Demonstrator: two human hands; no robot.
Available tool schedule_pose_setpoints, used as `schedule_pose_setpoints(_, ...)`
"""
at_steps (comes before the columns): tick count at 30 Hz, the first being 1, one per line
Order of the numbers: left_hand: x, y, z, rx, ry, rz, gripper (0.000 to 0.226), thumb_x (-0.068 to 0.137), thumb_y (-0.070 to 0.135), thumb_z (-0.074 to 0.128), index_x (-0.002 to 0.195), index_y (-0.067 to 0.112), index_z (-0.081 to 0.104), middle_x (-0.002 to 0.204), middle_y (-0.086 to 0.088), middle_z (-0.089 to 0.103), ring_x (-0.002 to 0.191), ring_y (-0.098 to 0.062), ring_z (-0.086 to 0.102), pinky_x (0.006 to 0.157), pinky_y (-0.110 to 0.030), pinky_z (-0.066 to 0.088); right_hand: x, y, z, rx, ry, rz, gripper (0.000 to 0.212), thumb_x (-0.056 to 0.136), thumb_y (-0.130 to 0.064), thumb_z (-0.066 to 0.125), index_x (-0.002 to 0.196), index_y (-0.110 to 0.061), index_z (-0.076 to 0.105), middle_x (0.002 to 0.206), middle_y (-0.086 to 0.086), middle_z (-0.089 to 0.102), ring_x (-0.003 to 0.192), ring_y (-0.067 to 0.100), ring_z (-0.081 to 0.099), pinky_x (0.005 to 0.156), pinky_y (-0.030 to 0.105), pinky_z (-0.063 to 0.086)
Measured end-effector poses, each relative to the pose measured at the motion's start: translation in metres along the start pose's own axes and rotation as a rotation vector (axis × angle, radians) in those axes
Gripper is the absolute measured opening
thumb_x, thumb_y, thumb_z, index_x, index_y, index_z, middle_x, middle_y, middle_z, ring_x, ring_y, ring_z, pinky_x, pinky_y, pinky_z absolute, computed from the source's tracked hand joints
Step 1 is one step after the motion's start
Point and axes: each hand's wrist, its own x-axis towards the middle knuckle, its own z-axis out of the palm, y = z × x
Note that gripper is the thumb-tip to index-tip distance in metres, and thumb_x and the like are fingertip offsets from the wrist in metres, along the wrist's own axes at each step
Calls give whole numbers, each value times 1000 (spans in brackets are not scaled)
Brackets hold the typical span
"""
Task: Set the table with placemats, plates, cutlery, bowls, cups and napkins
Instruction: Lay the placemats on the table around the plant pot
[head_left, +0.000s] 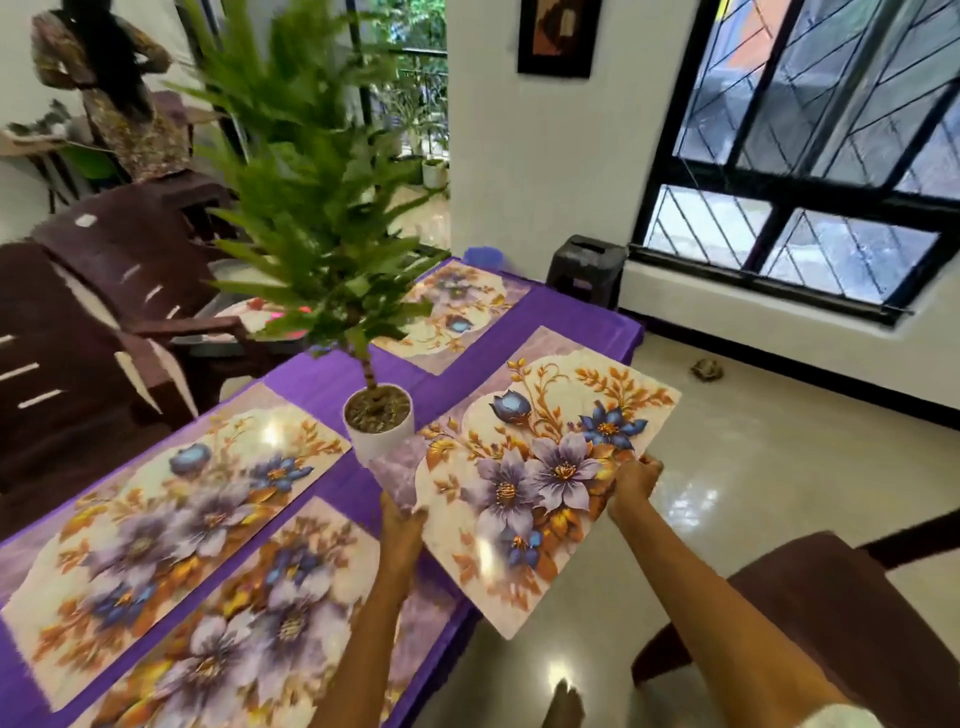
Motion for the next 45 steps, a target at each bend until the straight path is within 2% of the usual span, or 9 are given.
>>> schedule_pose_setpoints(7,87,-1,90,77,68,20,77,71,20,68,139,10,33,127,-8,55,110,-24,57,83,-35,49,134,-28,74,-86,-113,77,27,90,-6,54,115,-10,46,112,15,55,92,24,53,78,37,47)
schedule_pose_setpoints(11,118,0,131,198,220,-26,57,86,-5,55,138,10,36,114,-4,57,96,-21,57,63,-18,44,198,-16,103,-228,-222,118,24,87,-15,58,103,-20,42,111,14,56,102,34,59,91,51,51)
schedule_pose_setpoints(16,143,-3,151,253,323,-85,60,86,-4,58,139,8,35,124,-15,57,107,-30,58,76,-32,46,212,-32,117,-464,-258,73,28,86,-18,63,107,-13,45,112,11,57,104,32,58,93,46,50)
schedule_pose_setpoints(20,152,-7,151,241,358,-110,55,83,-7,58,133,5,38,119,-15,58,105,-34,59,76,-35,48,211,-46,115,-828,-245,-233,65,80,-9,72,136,-6,38,135,19,43,120,35,46,95,41,44)
schedule_pose_setpoints(25,164,-12,147,193,381,-164,60,75,-1,67,127,8,39,121,-18,57,105,-37,58,77,-41,51,190,-39,141,-1328,-751,-779,54,91,-28,57,140,-16,40,140,13,41,128,32,41,98,40,39)
schedule_pose_setpoints(31,146,8,161,817,482,-43,80,80,1,64,146,-1,19,142,-26,30,125,-43,37,89,-53,44,173,-5,161,-1671,-1111,-835,76,91,-61,41,151,-26,9,160,7,-1,147,30,-4,115,55,4)
schedule_pose_setpoints(37,159,1,187,1194,153,196,66,86,20,64,143,11,35,148,-21,32,135,-40,32,106,-53,30,167,9,151,-1698,-1091,-846,129,40,-94,-23,151,-33,5,160,9,-1,146,32,-7,114,57,-5)
schedule_pose_setpoints(41,174,-11,199,1343,-94,4,69,97,50,35,151,21,4,158,-13,-6,146,-32,-6,115,-51,1,162,11,149,-1704,-1062,-864,135,34,-92,-30,151,-33,6,160,9,1,147,31,-6,114,56,-3)
schedule_pose_setpoints(45,171,-16,195,1390,-143,-11,90,78,75,-5,151,22,-2,158,-13,-10,145,-31,-11,115,-50,-4,163,9,150,-1723,-1063,-873,134,35,-92,-28,151,-34,7,160,8,3,147,31,-4,115,55,1)
